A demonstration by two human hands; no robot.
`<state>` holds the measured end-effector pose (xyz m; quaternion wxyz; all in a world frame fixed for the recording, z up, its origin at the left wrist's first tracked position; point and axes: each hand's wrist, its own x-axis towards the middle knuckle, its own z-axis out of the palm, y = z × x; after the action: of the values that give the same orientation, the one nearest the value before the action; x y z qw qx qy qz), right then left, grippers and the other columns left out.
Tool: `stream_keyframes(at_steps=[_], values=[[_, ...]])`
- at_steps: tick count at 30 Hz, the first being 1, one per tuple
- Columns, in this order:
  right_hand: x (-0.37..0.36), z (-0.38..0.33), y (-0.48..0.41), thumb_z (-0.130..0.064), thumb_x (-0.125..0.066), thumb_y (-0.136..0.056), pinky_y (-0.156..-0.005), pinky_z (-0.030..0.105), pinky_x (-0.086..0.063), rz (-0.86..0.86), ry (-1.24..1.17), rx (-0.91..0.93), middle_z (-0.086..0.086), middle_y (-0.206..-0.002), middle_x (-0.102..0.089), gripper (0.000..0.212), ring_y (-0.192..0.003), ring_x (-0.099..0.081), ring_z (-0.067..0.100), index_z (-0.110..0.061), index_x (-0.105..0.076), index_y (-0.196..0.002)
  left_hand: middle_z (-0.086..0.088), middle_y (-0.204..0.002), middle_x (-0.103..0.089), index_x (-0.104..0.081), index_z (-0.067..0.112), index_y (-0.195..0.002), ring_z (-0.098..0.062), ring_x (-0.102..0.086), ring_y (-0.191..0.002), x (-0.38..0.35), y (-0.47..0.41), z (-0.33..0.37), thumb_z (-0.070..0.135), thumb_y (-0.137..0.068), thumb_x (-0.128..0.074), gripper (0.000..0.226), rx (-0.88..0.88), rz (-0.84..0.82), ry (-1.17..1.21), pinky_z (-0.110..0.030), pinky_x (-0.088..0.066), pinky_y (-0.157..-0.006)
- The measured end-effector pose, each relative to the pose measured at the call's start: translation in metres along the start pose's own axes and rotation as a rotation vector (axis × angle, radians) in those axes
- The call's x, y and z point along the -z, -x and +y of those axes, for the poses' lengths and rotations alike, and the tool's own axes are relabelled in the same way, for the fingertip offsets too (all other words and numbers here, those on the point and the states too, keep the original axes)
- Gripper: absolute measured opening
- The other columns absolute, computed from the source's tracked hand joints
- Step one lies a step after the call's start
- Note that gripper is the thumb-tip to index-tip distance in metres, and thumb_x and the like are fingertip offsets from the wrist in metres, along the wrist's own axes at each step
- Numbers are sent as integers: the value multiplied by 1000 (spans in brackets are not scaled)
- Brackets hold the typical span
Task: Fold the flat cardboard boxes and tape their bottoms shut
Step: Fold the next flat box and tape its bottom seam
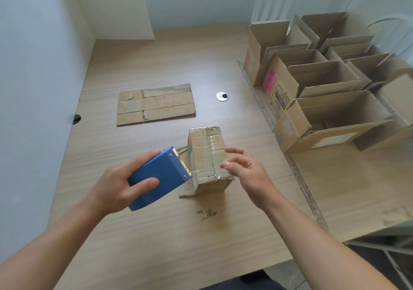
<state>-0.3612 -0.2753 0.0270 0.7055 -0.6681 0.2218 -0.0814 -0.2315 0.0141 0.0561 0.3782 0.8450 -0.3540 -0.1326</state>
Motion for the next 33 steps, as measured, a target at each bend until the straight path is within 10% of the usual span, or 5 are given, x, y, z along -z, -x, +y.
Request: stream_keyframes(at_steps=[10,17,27,33], values=[[3,4,-4,-8,-71,-85,-79,27,-48,184,-69,-42,-19,-116,-56,24,-99,-61,4,-21,-79,-67,42,-109,-58,-39,80,-115,13,-55,-98,0,-30,17,78,-67,-49,49,108,-356,-70,-5,-41,-73],[32,7,-1,-4,-66,-86,-77,40,-53,376,-149,-167,7,-123,-57,32,-93,-60,15,-16,-68,-56,31,-115,-63,-52,62,-121,4,-60,-102,7,-38,19,74,-67,-53,56,232,-467,-72,-30,-49,-91],[39,47,6,-24,-74,-87,-69,34,-53,404,-55,-318,-5,-69,-59,35,-74,-55,9,-19,-66,-54,25,-97,-71,-65,53,-108,4,-66,-87,1,-69,37,59,-75,-63,34,332,-644,-205,-31,-53,-87],[33,65,4,-24,-72,-88,-72,37,-56,429,-53,-426,1,-74,-60,29,-74,-52,13,-16,-65,-61,20,-97,-70,-67,50,-106,-1,-65,-89,-9,-86,35,54,-85,-65,21,388,-672,-317,-30,-52,-86]])
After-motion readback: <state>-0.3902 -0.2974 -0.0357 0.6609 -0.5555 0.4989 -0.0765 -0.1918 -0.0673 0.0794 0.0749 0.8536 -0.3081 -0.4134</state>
